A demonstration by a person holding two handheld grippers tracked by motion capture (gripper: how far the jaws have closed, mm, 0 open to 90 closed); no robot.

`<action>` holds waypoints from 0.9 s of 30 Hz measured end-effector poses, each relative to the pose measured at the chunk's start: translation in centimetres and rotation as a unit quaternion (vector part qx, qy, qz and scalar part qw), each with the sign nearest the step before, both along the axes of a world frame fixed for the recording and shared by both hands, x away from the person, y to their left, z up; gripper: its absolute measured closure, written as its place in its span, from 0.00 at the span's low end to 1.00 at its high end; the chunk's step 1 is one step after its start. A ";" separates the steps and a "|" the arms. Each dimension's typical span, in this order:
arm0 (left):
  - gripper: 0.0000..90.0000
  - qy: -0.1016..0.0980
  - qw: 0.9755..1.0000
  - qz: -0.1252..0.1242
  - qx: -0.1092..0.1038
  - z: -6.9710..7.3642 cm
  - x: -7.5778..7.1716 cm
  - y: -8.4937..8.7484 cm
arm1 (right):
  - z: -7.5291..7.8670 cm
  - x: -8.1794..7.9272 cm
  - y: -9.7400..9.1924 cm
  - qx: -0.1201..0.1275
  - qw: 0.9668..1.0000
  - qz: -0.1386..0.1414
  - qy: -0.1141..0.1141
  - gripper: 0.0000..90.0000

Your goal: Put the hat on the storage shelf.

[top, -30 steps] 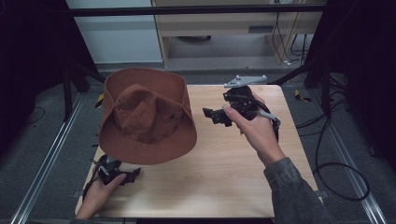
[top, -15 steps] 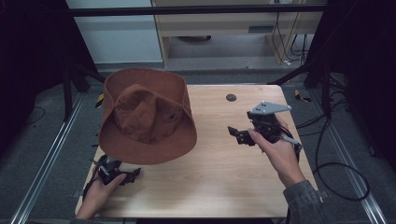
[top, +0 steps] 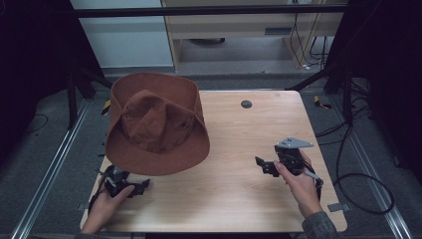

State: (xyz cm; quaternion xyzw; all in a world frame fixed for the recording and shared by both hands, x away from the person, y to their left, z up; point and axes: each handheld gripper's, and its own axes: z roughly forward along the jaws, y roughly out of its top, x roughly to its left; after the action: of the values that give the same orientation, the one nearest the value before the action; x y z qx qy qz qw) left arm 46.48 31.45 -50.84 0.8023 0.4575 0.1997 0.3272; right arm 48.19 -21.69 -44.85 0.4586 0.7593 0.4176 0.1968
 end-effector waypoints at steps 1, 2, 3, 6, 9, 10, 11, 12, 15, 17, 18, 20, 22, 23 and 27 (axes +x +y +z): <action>0.00 0.000 1.000 0.000 0.000 0.0 0.0 0.0 | -0.6 0.0 -0.2 0.000 1.000 -0.007 0.004 0.15; 0.00 0.000 1.000 0.000 0.000 0.0 0.0 0.0 | -1.2 0.0 -0.3 0.000 1.000 -0.018 0.008 0.15; 0.00 0.000 1.000 0.000 0.000 0.0 0.0 0.0 | -1.7 0.0 -0.6 0.001 1.000 -0.026 0.011 0.15; 0.00 0.000 1.000 0.000 0.000 0.0 0.0 0.0 | -2.8 0.0 -0.9 0.007 0.999 -0.039 0.020 0.16; 0.00 0.000 1.000 0.000 0.000 0.0 0.0 0.0 | -4.3 0.1 -1.2 -0.005 0.998 -0.053 0.032 0.16; 0.00 0.000 1.000 0.000 0.000 0.0 0.0 0.0 | -4.6 0.1 -1.2 -0.004 0.998 -0.056 0.038 0.16; 0.00 -0.002 1.000 0.003 -0.002 0.0 0.0 0.0 | -5.2 0.1 -1.3 -0.008 0.997 -0.063 0.045 0.15; 0.00 -0.002 1.000 0.003 -0.003 0.0 0.0 0.0 | -5.2 0.1 -1.3 -0.008 0.997 -0.063 0.045 0.15; 0.00 -0.001 1.000 0.002 -0.002 0.0 0.0 0.0 | -6.1 0.1 -1.5 -0.024 0.996 -0.074 0.045 0.15; 0.00 -0.001 1.000 0.002 -0.002 0.0 0.0 0.0 | -6.2 0.0 -1.4 -0.036 0.995 -0.084 0.036 0.15; 0.00 -0.001 1.000 0.002 -0.002 0.0 0.0 0.0 | -6.2 0.0 -1.3 -0.043 0.995 -0.083 0.035 0.15; 0.00 -0.001 1.000 0.002 -0.002 0.0 0.0 0.0 | -6.3 -0.1 -0.9 -0.060 0.994 -0.084 0.034 0.14; 0.00 -0.001 1.000 0.002 -0.002 0.0 0.0 0.0 | -6.3 -0.1 -0.7 -0.063 0.994 -0.086 0.035 0.14; 0.00 -0.001 1.000 0.002 -0.002 0.0 0.0 0.0 | -6.3 -0.1 -0.7 -0.063 0.994 -0.086 0.035 0.14; 0.00 -0.001 1.000 0.002 -0.002 0.0 0.0 0.0 | -6.3 -0.1 -0.7 -0.064 0.993 -0.089 0.035 0.13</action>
State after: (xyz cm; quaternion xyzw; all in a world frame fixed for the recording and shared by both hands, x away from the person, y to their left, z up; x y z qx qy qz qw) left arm 46.46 31.41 -50.86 0.8005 0.4593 0.2004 0.3288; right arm 48.10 -22.40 -51.15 0.5256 0.7469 0.3327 0.2351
